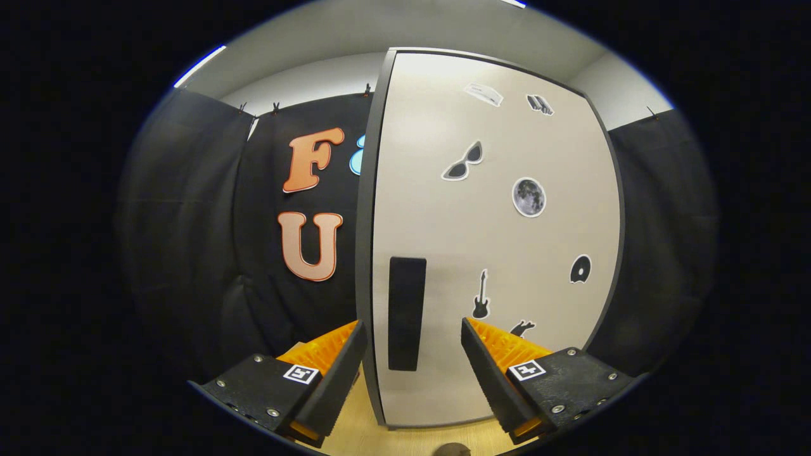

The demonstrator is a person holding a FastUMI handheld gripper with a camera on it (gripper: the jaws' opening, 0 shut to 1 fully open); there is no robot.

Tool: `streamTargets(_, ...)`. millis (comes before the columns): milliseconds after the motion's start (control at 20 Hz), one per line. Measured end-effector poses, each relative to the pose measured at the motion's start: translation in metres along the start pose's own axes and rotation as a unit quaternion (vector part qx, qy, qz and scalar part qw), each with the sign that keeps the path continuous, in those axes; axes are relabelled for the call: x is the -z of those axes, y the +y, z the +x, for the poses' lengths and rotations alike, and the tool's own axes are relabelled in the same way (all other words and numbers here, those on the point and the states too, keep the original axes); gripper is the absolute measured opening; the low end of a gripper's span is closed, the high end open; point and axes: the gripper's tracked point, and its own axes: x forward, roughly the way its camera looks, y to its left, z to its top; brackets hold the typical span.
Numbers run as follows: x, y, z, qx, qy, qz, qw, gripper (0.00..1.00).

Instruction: Open the shoe cabinet door, grab the shoes and put them into the shoe cabinet, then close the shoe cabinet door.

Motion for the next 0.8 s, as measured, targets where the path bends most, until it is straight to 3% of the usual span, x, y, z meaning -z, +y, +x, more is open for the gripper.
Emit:
streamTargets(200, -0.002, 0.004, 0.022, 0.005, -0.005, 0.006, 1.000, 0.92)
streamTargets(300, 0.002, 0.003, 0.028, 0.011, -0.002, 0.004, 1.000, 0.85)
streamTargets(400, 0.004, 0.004, 0.033, 0.013, 0.001, 0.004, 1.000, 0.76)
streamTargets(500, 0.001, -0.001, 0.035, 0.024, -0.010, -0.008, 1.000, 0.62)
streamTargets(550, 0.001, 0.002, 0.037, 0.018, -0.008, -0.008, 1.000, 0.50)
streamTargets(650, 0.003, 0.005, 0.033, 0.020, -0.005, -0.007, 1.000, 0.39)
streamTargets(800, 0.004, 0.003, 0.031, 0.020, 0.004, 0.017, 1.000, 0.34)
